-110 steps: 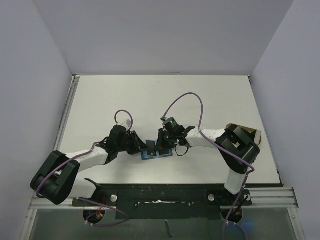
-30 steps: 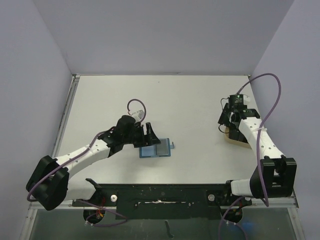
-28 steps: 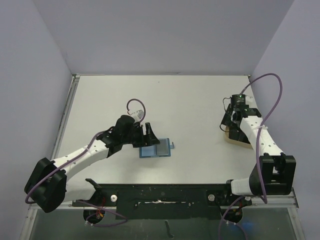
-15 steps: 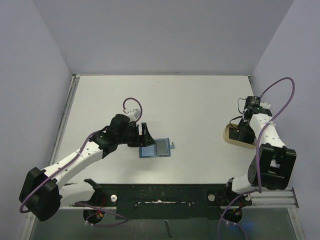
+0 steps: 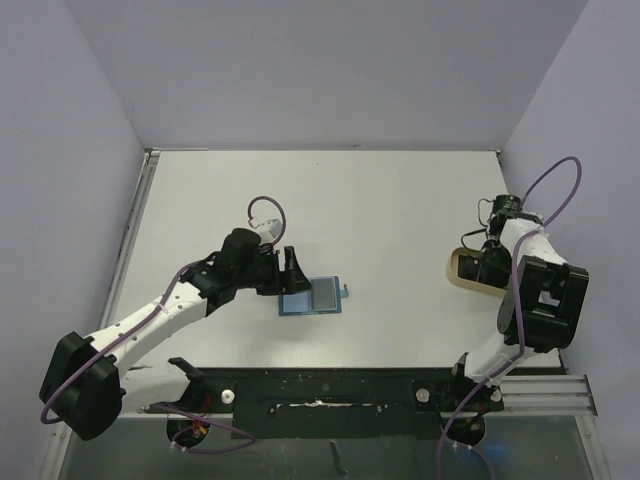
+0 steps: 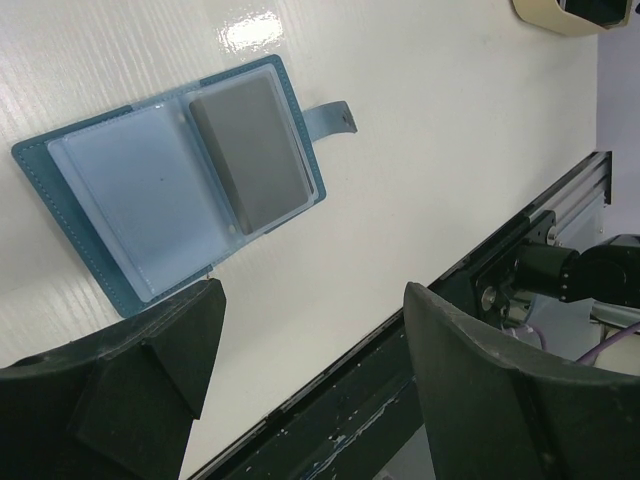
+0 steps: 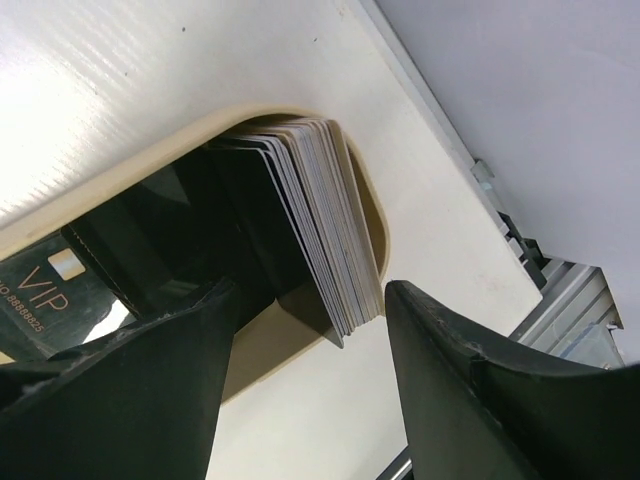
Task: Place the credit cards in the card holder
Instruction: Pick up the credit card from the storage box, then insert the credit card into the card holder.
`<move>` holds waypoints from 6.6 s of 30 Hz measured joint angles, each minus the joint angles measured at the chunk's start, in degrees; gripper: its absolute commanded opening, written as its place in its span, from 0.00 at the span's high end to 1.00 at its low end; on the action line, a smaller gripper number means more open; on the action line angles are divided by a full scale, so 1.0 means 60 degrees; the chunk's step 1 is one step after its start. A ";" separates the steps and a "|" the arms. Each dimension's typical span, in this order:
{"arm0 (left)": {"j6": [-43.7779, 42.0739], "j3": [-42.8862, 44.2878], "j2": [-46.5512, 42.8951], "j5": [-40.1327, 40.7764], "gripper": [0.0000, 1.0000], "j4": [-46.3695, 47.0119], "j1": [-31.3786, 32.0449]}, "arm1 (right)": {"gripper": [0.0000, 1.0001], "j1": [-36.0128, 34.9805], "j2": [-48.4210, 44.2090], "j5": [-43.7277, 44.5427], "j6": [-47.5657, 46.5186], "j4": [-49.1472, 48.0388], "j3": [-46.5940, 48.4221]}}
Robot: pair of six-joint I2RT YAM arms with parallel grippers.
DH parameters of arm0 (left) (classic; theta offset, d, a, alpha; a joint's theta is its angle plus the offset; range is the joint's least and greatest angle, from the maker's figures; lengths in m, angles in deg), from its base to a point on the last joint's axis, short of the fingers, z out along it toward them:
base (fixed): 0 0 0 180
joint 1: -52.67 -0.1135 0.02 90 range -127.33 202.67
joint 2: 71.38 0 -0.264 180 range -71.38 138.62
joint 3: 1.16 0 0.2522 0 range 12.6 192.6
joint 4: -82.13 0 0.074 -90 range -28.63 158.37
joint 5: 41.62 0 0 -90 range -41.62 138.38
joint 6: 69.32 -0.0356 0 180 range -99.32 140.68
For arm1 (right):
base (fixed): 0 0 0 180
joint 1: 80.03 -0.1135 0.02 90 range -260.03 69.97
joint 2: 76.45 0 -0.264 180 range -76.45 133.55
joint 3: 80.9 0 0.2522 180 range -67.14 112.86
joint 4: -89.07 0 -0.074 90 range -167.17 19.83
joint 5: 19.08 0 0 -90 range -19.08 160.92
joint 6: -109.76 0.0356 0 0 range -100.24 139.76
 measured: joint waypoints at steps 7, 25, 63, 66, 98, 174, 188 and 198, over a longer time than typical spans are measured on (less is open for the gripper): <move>-0.0007 0.0000 0.0146 -0.0022 0.28 -0.0004 0.0000 | 0.46 0.0244 0.0004 0.0069 -0.0106 -0.0197 0.0095; -0.0098 0.0000 0.0233 -0.0040 0.28 0.0022 -0.0127 | 0.67 0.0299 0.0317 0.0182 -0.0295 -0.0237 0.0109; -0.0113 0.0000 0.0233 -0.0175 0.29 0.0029 -0.0171 | 0.69 0.0291 0.0255 0.0109 -0.0335 -0.0102 0.0215; -0.0113 0.0000 0.0233 -0.0175 0.29 0.0029 -0.0171 | 0.65 0.0291 0.0255 0.0106 -0.0339 -0.0102 0.0215; -0.0113 0.0000 0.0233 -0.0211 0.29 0.0040 -0.0171 | 0.80 0.0284 0.0255 0.0182 -0.0481 -0.0117 0.0306; 0.1107 -0.2200 0.2167 0.0146 1.00 0.2102 -0.1366 | 0.98 -0.9158 -0.0918 -0.7548 0.3588 -0.5544 -0.1800; 0.1147 -0.2299 0.2167 0.0062 1.00 0.2288 -0.1370 | 0.93 -0.9136 0.0131 -0.7839 0.3792 -0.6397 -0.2189; 0.1144 -0.2331 0.2160 0.0040 1.00 0.2346 -0.1377 | 0.90 -0.9027 0.0590 -0.8131 0.3785 -0.6849 -0.2375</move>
